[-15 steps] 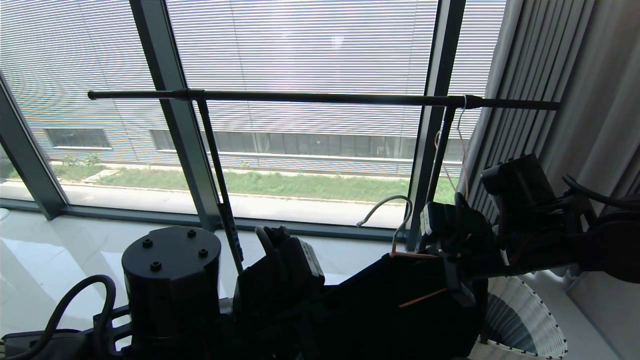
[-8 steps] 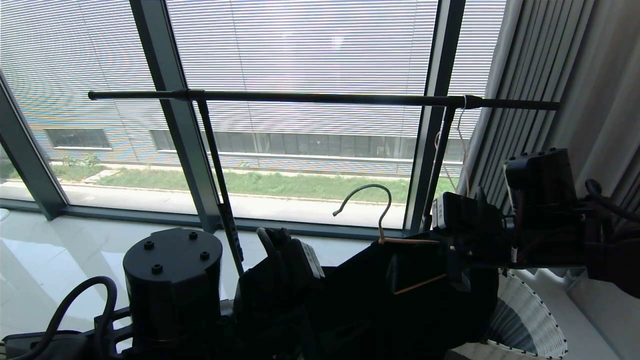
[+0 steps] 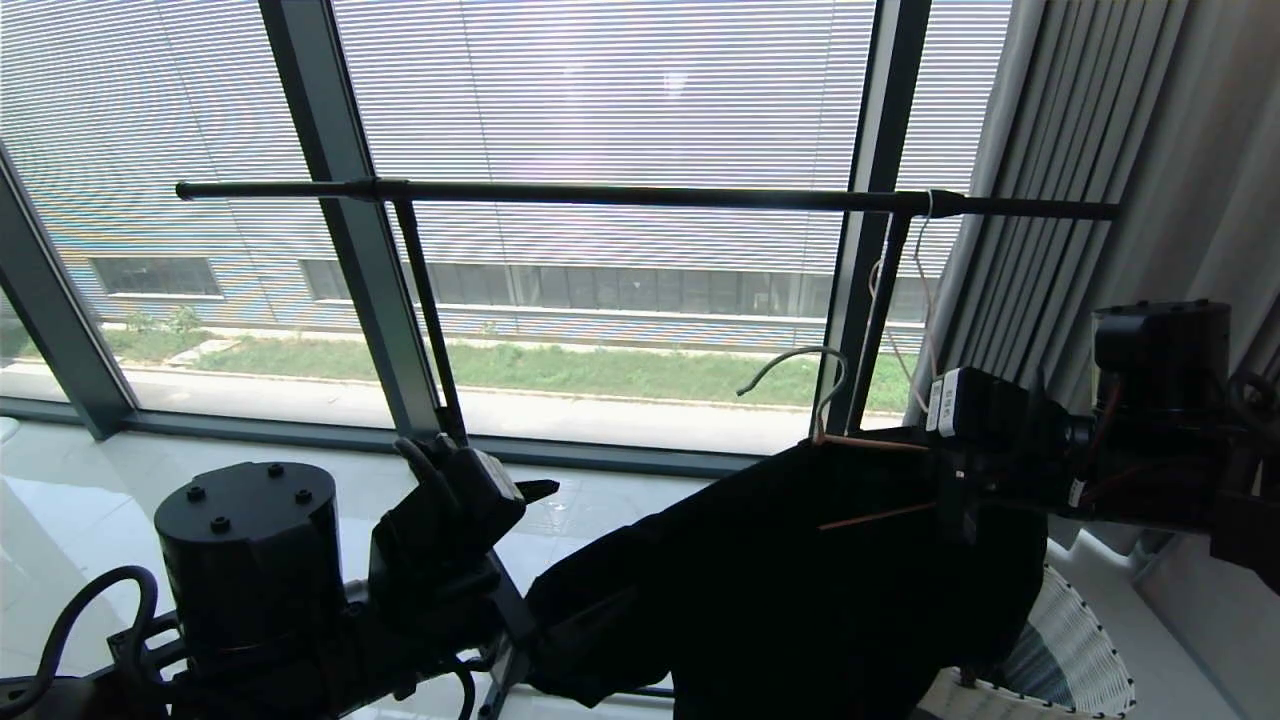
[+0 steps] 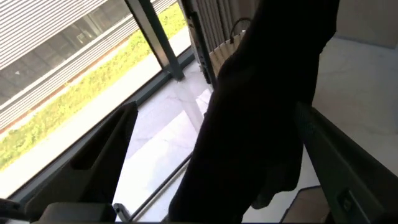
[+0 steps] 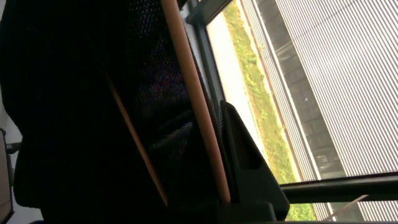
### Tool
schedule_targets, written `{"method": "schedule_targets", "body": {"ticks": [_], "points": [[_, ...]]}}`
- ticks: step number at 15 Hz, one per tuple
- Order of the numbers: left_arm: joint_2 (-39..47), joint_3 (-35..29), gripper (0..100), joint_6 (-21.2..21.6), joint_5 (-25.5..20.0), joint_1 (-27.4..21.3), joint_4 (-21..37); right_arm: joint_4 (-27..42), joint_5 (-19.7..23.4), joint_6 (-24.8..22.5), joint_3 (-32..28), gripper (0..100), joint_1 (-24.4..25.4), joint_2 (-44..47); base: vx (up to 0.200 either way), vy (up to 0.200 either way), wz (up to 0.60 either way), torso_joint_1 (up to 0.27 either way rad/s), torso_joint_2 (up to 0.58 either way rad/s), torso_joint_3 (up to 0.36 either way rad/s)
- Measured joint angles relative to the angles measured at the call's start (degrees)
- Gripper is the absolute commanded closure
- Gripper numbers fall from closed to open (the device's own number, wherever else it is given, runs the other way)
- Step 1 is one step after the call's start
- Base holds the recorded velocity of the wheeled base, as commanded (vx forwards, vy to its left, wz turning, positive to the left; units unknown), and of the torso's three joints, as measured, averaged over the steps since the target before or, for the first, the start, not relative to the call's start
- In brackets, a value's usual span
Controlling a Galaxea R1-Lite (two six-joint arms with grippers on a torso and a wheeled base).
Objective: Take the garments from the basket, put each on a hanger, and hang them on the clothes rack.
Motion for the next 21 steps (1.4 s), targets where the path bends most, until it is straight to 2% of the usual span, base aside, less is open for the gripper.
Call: {"method": "schedule_targets", "body": {"ticks": [3, 7, 8, 9, 12, 15, 17, 19, 21], "points": [[0.94, 5.29, 0, -0.07, -0.17, 5.16, -1.78, -1.34, -0.07, 0.62, -0.38, 100, -1.44, -0.5, 0.0, 0.0, 0.0, 0.0, 0.0, 0.0], [4.57, 4.74, 0, -0.79, -0.24, 6.75, -2.33, -1.39, -0.16, 0.87, -0.41, 100, -1.55, -1.96, 0.0, 0.0, 0.0, 0.0, 0.0, 0.0], [6.12, 4.32, 0, -1.11, -0.24, 7.3, -3.91, -1.32, -0.21, 0.88, -0.33, 100, -1.5, -2.43, 0.0, 0.0, 0.0, 0.0, 0.0, 0.0], [7.79, 3.99, 100, -1.44, -0.27, 7.74, -6.92, -1.26, -0.24, 0.88, -0.27, 100, -1.46, -2.88, 0.0, 0.0, 0.0, 0.0, 0.0, 0.0], [12.18, 3.91, 100, -1.74, -0.49, 8.09, -13.96, -1.21, -0.24, 0.93, -0.2, 100, -1.33, -3.73, 0.0, 0.0, 0.0, 0.0, 0.0, 0.0], [14.63, 4.16, 100, -2.67, -0.17, 8.96, -14.64, -1.16, -0.33, 0.93, -0.18, 100, -1.28, -4.0, 0.0, 0.0, 0.0, 0.0, 0.0, 0.0], [15.43, 4.55, 100, -3.28, -0.11, 11.24, -14.81, -1.18, -0.71, 1.88, -0.18, 100, -1.35, -4.06, 0.0, 0.0, 0.0, 0.0, 0.0, 0.0], [15.79, 4.74, 100, -3.34, 0.05, 14.6, -14.95, -1.23, -3.0, 5.99, -0.24, 100, -1.5, -4.35, 0.0, 0.0, 0.0, 0.0, 0.0, 0.0], [15.92, 5.14, 100, -3.34, 0.35, 18.8, -15.63, -1.29, -3.8, 7.68, -0.35, 100, -1.52, -4.8, 0.0, 0.0, 0.0, 0.0, 0.0, 0.0]]}}
